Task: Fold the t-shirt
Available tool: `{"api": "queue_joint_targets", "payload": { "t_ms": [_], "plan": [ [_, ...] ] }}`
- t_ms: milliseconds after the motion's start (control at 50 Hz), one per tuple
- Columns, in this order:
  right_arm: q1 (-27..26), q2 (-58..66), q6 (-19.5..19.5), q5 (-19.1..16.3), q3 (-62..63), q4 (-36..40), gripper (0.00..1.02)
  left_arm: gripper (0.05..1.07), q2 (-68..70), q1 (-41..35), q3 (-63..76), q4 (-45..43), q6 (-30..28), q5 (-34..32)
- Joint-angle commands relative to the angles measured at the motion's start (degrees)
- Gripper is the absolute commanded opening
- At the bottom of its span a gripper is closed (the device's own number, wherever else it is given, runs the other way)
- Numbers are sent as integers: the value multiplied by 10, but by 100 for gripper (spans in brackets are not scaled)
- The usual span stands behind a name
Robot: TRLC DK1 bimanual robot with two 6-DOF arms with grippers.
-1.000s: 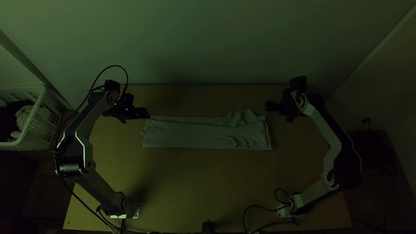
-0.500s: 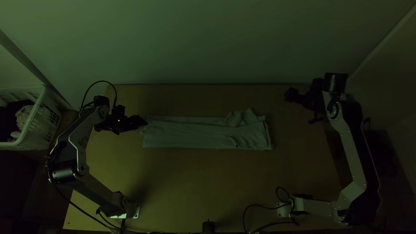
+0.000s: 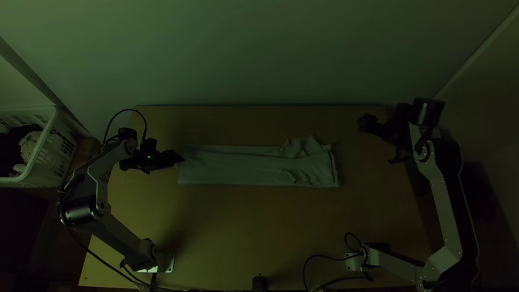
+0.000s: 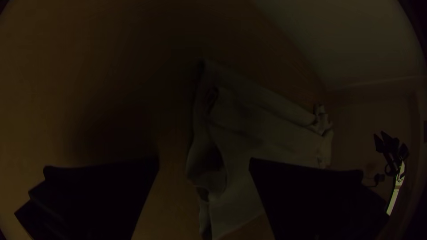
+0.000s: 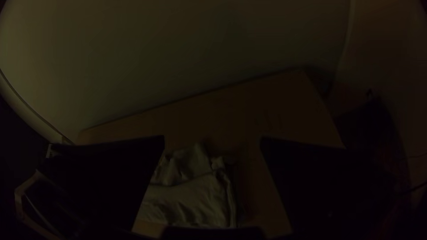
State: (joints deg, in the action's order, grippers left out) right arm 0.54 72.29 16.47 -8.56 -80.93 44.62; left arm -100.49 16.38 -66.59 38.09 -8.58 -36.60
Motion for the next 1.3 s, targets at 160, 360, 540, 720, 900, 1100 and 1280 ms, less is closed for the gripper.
{"api": "queue_joint_targets", "payload": {
  "t_ms": [160, 360, 540, 720, 900, 1100, 1280],
  "plan": [
    [4, -33, 12, -1, 10, -6, 98, 103, -24, -46, 38, -44, 33, -4],
    [4, -38, 11, -1, 10, -8, 98, 103, -25, -94, 44, -57, 66, -4],
    [6, -45, 12, -1, 17, -9, 98, 103, -16, -133, 54, -71, 102, 0],
    [9, -57, 16, -1, 36, -13, 98, 101, -9, -166, 66, -74, 117, 41],
    [10, -73, 16, -1, 62, -24, 98, 34, 3, -177, 73, -86, 146, 100],
    [10, -90, 15, 0, 102, -50, 98, 8, 23, -155, 73, -91, 131, 124],
    [10, -102, 15, 0, 123, -81, 98, 8, 45, -114, 37, -50, 103, 146]
  ]
}}
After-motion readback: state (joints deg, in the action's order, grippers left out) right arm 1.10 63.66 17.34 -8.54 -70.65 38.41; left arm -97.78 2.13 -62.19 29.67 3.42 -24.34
